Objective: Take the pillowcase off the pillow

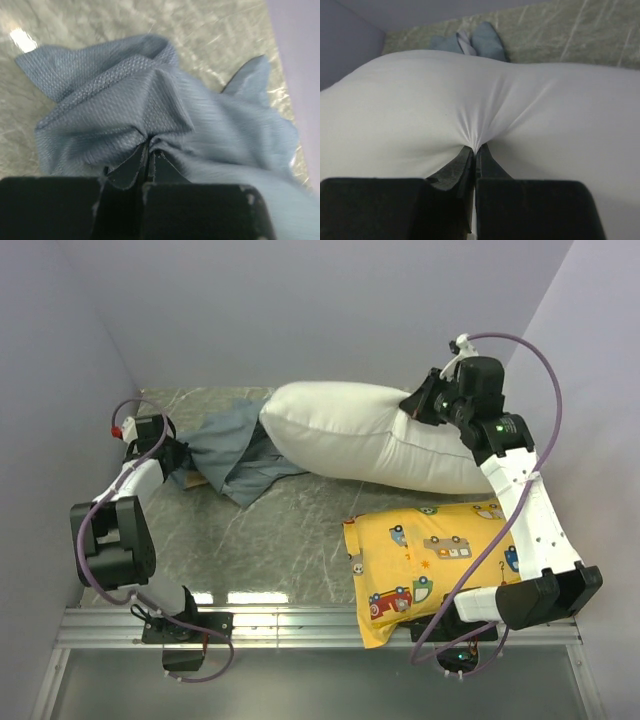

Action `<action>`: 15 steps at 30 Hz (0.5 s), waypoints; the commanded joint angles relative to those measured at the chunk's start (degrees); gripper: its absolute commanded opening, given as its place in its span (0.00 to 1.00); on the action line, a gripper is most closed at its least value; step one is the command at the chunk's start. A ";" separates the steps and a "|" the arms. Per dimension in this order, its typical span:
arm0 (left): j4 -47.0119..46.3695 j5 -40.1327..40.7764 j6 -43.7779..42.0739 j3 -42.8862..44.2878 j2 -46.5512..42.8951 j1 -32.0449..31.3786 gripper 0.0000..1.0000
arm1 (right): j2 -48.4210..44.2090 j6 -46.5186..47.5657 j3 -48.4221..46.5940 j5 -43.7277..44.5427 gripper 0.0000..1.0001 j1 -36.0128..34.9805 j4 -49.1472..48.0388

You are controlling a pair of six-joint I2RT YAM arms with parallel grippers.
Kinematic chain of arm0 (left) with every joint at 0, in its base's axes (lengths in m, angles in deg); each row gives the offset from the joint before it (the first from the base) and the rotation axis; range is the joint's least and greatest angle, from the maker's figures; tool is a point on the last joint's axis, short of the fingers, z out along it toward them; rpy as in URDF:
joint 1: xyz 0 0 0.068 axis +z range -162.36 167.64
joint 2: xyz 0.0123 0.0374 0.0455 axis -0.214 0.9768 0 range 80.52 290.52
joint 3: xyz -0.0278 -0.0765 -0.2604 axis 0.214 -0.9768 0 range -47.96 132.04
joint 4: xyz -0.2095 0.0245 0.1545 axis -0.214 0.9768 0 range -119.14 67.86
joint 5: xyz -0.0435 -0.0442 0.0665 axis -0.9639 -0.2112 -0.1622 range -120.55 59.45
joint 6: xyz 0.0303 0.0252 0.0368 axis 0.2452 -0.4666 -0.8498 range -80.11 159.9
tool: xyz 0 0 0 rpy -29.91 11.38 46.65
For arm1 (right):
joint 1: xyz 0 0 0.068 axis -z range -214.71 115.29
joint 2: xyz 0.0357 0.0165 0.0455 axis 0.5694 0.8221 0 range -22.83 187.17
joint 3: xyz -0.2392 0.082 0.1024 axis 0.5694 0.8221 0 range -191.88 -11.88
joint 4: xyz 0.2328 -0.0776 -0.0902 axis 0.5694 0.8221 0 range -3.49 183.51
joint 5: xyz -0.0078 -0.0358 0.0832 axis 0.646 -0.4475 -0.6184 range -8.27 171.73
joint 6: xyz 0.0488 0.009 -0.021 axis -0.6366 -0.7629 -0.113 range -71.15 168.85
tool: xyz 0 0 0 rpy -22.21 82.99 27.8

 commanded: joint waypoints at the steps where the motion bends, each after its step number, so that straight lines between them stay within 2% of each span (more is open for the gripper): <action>1: -4.85 -2.30 2.64 -0.56 2.08 -0.11 0.00 | -2.46 -3.38 -7.08 -5.11 0.00 1.01 -10.33; 10: -6.61 -1.52 3.43 -3.37 2.70 -3.01 0.01 | -1.68 -4.53 -9.19 -2.57 0.00 2.32 -13.58; 15: -8.44 -1.51 4.14 -5.92 1.21 -4.68 0.00 | 4.56 -4.44 -14.11 -4.75 0.00 3.91 -15.86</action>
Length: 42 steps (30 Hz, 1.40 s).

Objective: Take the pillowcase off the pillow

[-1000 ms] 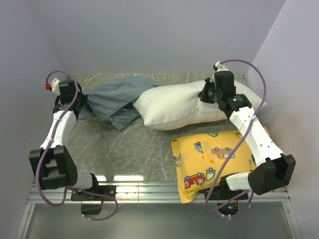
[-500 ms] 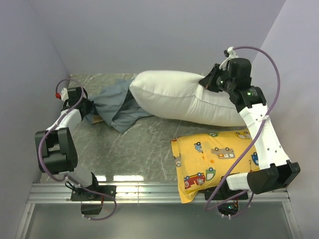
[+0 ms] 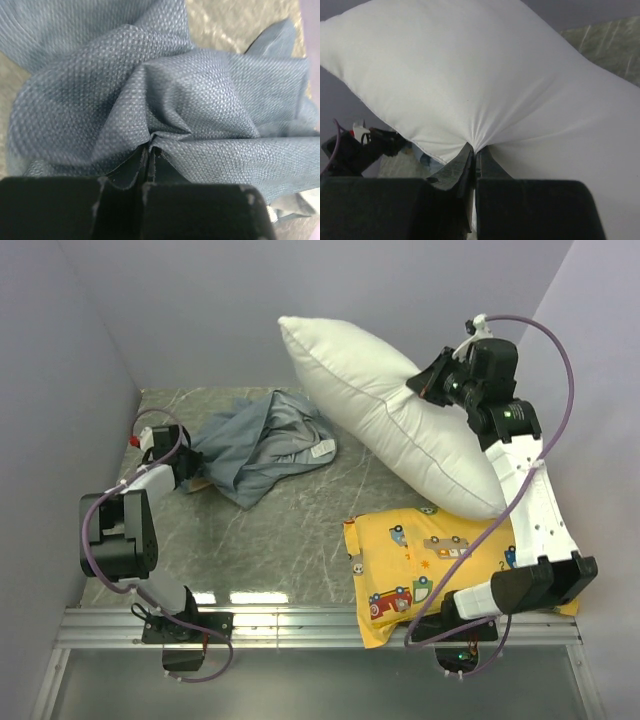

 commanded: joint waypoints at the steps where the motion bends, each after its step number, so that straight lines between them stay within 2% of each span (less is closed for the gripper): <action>1: -3.97 -0.44 1.49 -2.49 -3.16 -1.45 0.01 | 2.59 0.06 -8.67 -3.42 0.00 0.93 -14.71; 3: -4.76 -0.35 1.32 -4.07 -4.04 -2.59 0.01 | 6.90 0.77 -10.52 -10.42 0.00 0.93 -16.72; 5: -5.12 0.26 1.05 -4.87 -5.36 -4.43 0.00 | 10.94 1.29 -12.72 -13.27 0.00 -0.12 -17.61; 9: -6.52 2.01 0.18 -8.46 -7.91 -8.21 0.00 | 15.52 6.56 -13.17 -11.62 0.00 -6.52 -17.00; 15: -8.19 2.19 -0.96 -12.69 -10.19 -11.29 0.01 | 16.50 14.29 -2.64 -8.55 0.00 -18.21 -19.19; 18: -7.93 2.28 -1.84 -12.87 -12.04 -11.30 0.01 | 15.09 16.50 3.51 -5.90 0.00 -21.38 -20.42; 21: -7.14 1.49 -3.59 -11.73 -13.36 -11.56 0.01 | 13.33 15.98 8.97 -3.27 0.00 -21.39 -21.91; 24: -5.39 1.75 -4.83 -10.68 -16.42 -11.82 0.16 | 12.54 14.67 12.84 -2.38 0.00 -21.48 -22.27; 25: -4.69 2.02 -4.83 -10.41 -17.48 -11.82 0.30 | 12.19 14.13 14.59 -2.21 0.00 -21.56 -22.44; 26: -3.29 2.19 -5.44 -10.15 -18.71 -11.82 0.37 | 12.01 13.35 15.65 -2.12 0.01 -21.48 -22.71; 27: -2.66 2.46 -5.80 -9.36 -21.25 -11.82 0.44 | 11.66 12.03 16.62 -2.47 0.06 -21.48 -23.67; 28: -2.48 2.54 -6.06 -8.75 -22.49 -11.82 0.54 | 10.88 11.32 18.28 -2.47 0.10 -21.65 -23.94; 29: 0.56 2.72 -6.50 -7.96 -23.72 -11.82 0.58 | 10.26 10.71 18.99 -2.47 0.21 -21.57 -24.20; 31: 2.87 2.55 -7.56 -5.23 -26.98 -11.82 0.66 | 8.16 9.65 20.75 -1.34 0.35 -21.83 -24.91; 32: 3.66 2.11 -7.91 -4.18 -27.86 -11.82 0.68 | 7.19 9.30 21.02 -0.63 0.46 -21.92 -24.91; 35: 6.21 -1.92 -11.58 -0.05 -30.23 -12.26 0.73 | 3.50 8.24 21.63 1.57 0.61 -21.74 -24.64; 38: 11.56 -5.10 -16.67 5.48 -30.85 -12.70 0.78 | -0.98 7.71 22.16 5.25 0.66 -21.65 -23.42; 42: 16.67 -8.26 -22.58 8.04 -33.83 -12.70 0.83 | -7.04 6.57 23.74 8.95 0.72 -20.78 -20.78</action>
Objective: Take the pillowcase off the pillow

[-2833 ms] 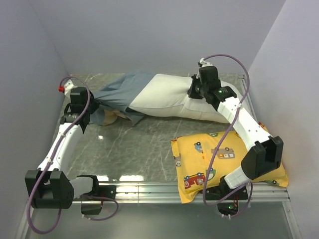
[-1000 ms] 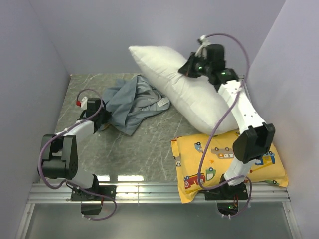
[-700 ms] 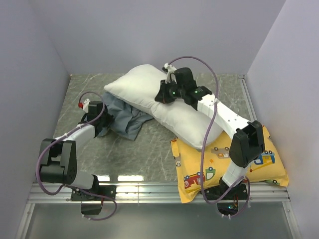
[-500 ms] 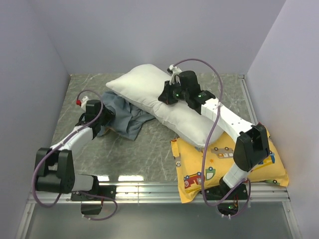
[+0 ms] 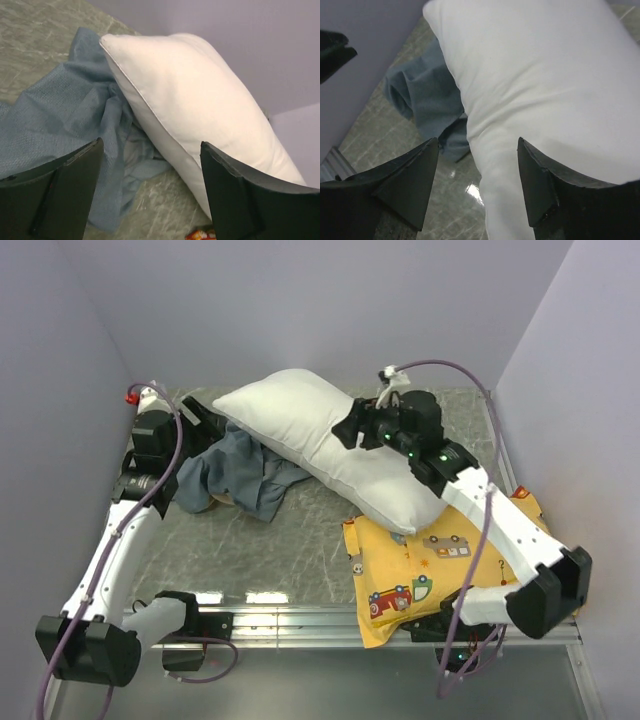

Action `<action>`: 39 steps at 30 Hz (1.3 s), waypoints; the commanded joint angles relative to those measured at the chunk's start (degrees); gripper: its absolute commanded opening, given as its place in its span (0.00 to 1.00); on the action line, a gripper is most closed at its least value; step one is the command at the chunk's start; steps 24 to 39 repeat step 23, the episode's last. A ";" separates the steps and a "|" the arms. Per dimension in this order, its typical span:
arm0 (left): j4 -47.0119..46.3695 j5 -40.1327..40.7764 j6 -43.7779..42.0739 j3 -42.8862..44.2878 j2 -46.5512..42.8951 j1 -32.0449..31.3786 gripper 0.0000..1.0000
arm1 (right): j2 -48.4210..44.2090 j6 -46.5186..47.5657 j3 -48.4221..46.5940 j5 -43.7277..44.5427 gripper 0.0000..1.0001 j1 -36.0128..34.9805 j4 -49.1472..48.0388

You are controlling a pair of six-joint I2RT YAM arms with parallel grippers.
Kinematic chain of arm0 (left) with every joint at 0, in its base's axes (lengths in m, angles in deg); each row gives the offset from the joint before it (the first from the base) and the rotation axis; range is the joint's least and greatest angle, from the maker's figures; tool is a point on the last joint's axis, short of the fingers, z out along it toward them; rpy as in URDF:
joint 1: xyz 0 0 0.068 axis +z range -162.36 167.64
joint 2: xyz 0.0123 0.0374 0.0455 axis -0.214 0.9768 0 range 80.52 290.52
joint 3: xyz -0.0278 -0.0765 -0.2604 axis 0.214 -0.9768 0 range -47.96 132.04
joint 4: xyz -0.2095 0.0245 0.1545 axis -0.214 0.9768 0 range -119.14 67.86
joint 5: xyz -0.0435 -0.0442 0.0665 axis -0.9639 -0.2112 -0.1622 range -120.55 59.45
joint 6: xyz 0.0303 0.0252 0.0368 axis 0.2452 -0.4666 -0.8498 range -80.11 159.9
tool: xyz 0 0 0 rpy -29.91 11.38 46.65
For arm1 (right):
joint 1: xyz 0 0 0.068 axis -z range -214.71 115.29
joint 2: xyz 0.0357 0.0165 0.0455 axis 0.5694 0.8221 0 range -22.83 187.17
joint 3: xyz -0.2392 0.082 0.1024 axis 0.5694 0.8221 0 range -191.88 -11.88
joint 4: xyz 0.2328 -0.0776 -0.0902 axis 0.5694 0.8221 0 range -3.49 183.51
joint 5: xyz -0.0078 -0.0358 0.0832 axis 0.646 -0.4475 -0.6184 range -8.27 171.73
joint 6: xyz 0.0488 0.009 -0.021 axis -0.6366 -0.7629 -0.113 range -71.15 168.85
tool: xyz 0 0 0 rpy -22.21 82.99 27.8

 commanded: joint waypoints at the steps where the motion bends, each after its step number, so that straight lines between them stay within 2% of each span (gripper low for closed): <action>1: 7.30 -4.70 -8.09 2.69 -3.19 -0.20 0.84 | -6.40 -1.69 1.97 5.50 0.72 1.17 1.30; 2: 7.57 -5.40 -9.06 2.69 -4.16 -0.11 0.85 | -7.54 -1.95 2.94 6.20 0.74 1.26 1.30; 3: 7.83 -5.67 -9.68 2.43 -6.00 -0.20 0.86 | -8.77 -2.57 5.30 7.86 0.82 1.78 0.69; 4: 7.40 -5.85 -10.21 1.99 -7.06 -0.20 0.87 | -11.83 -2.83 6.62 8.66 0.84 1.87 0.16; 5: 6.70 -5.76 -11.08 1.03 -8.11 -0.20 0.88 | -13.43 -3.10 7.94 9.71 0.90 2.05 -0.28; 7: 5.91 -4.71 -11.88 -0.11 -10.93 -0.20 0.90 | -17.91 -3.71 11.28 13.66 0.95 2.57 -0.98; 12: 4.50 -4.18 -12.58 -2.58 -13.57 -0.20 0.92 | -22.75 -2.75 14.11 17.90 0.97 3.02 -0.37; 23: 1.25 -5.76 -13.55 -6.09 -17.61 -0.20 0.91 | -21.35 -1.78 14.11 16.14 0.99 3.02 -0.19; 39: 1.25 -5.76 -13.55 -6.09 -17.61 -0.20 0.91 | -21.35 -1.78 14.11 16.14 0.99 3.02 -0.19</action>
